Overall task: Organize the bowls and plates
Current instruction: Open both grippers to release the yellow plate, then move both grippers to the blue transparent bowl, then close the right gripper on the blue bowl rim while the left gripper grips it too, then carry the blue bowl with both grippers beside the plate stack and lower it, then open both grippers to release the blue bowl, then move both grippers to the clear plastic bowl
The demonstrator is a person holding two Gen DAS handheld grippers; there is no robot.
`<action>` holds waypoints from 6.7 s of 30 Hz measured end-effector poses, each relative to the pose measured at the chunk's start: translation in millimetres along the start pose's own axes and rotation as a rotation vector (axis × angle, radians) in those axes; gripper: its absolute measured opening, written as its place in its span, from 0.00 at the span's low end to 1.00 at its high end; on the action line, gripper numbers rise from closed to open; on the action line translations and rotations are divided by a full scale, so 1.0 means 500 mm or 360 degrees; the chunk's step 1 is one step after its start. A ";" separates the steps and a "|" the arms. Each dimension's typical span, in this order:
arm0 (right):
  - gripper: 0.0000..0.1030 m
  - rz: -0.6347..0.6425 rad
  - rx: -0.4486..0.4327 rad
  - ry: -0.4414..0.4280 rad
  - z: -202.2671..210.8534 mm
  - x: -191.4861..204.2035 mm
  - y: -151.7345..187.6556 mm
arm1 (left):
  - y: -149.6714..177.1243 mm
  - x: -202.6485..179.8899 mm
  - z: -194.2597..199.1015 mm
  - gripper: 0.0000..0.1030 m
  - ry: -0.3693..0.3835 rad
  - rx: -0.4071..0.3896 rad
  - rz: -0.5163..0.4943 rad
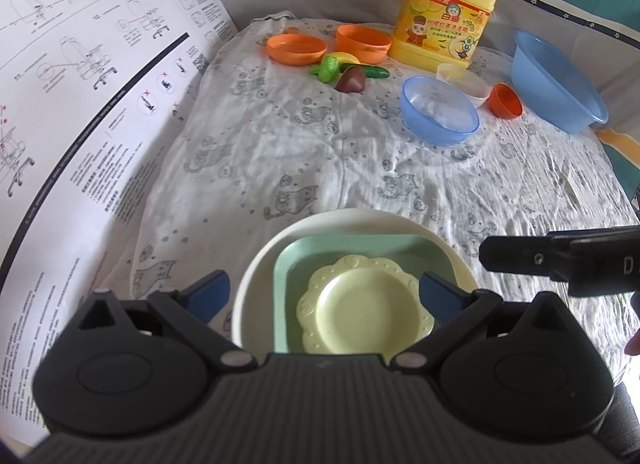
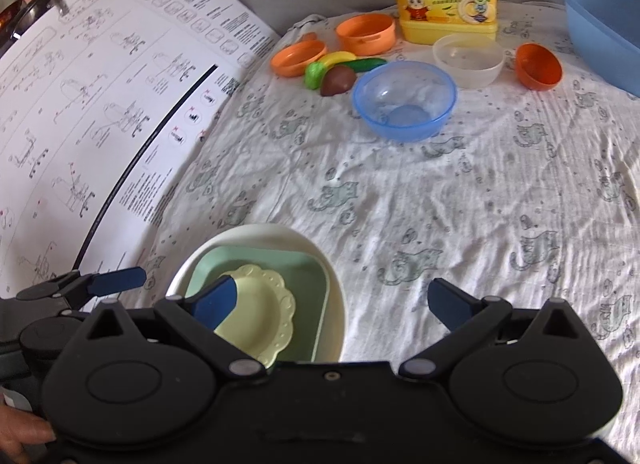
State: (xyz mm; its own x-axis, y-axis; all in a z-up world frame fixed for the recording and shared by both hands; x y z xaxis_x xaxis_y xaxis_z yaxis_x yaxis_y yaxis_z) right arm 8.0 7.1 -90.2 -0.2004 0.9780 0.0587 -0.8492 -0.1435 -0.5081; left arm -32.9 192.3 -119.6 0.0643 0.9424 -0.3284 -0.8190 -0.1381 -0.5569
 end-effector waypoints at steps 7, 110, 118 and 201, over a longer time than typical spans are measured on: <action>1.00 -0.0088 -0.0012 0.0019 0.000 -0.053 -0.017 | -0.027 -0.032 -0.021 1.00 -0.0007 0.0012 -0.0037; 0.22 -0.0440 0.0089 0.0026 0.032 -0.338 0.067 | -0.024 -0.372 -0.188 0.24 0.0297 0.0371 -0.0413; 0.22 -0.0453 0.0127 0.0019 0.038 -0.339 0.107 | 0.006 -0.378 -0.185 0.26 0.0310 0.0418 -0.0420; 1.00 -0.0507 -0.0031 0.0177 0.027 -0.370 -0.064 | -0.191 -0.243 -0.166 1.00 0.0153 0.0047 -0.0176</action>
State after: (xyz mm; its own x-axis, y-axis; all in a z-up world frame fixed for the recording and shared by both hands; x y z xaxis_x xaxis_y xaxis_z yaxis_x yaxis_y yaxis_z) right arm 65.6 -171.2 -73.5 0.1293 0.9839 0.1237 -0.8509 0.1741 -0.4956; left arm 85.1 65.8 -90.0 0.2083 0.9176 -0.3385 -0.8203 -0.0246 -0.5714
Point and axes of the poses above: each gripper's, at about its wrist camera, not at the fingertips, and z roughly against the way its jaws point, x to its left, y to its underside, the point moved 7 cm from there along -z, roughly the way its jaws point, and after that the axes turned 15 degrees about y, right-handed, at the moved point
